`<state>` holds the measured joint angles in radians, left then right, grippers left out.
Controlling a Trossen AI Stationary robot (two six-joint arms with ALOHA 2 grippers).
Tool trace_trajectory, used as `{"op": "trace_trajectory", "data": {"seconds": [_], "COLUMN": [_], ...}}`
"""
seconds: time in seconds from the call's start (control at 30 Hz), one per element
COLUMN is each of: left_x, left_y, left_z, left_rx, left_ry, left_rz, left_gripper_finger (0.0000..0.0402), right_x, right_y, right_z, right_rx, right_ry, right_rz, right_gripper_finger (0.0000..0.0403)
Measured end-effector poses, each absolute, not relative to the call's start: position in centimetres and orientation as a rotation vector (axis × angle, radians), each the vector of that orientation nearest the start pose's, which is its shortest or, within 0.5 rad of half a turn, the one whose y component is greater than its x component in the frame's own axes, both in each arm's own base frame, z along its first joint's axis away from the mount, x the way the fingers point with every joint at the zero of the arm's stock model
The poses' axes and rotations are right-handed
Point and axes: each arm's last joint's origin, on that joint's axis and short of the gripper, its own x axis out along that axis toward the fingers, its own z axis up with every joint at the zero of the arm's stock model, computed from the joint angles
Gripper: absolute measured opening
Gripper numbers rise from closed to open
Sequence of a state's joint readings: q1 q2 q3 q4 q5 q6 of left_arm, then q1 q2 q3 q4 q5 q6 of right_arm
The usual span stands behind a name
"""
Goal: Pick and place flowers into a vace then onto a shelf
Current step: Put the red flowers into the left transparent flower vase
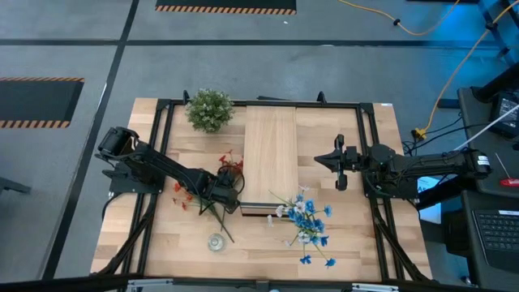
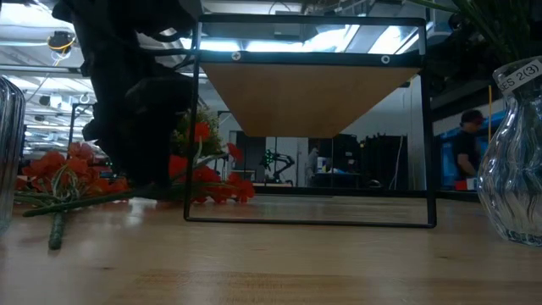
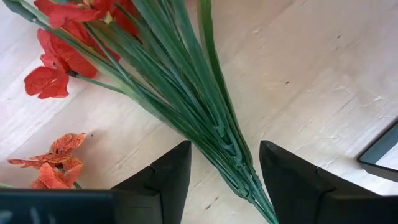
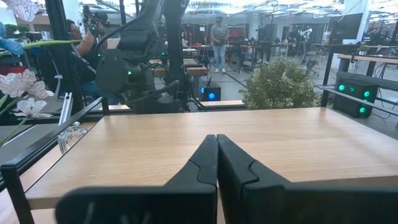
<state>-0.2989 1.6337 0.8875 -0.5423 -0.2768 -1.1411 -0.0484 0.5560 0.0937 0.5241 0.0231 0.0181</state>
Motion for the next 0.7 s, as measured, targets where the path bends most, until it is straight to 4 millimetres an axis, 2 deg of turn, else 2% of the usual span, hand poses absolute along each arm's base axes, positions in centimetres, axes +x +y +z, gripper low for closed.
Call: {"op": "trace_trajectory", "data": {"seconds": [0.33, 0.7], "left_x": [27.35, 27.35], "left_y": [-7.63, -7.62], "left_z": [15.28, 15.27], "left_rx": [-0.630, -0.626], "left_ry": [1.069, 1.068], "left_rz": [0.655, 0.656], "left_gripper_finger": [0.0138, 0.0115], "right_x": [13.81, 13.81], "right_y": [-0.74, -0.73], "right_z": [19.32, 19.32], "right_rx": [0.017, 0.020], "right_ry": [-0.062, -0.063], "right_rz": [-0.071, -0.070], "right_gripper_finger": [0.0000, 0.0000]}}
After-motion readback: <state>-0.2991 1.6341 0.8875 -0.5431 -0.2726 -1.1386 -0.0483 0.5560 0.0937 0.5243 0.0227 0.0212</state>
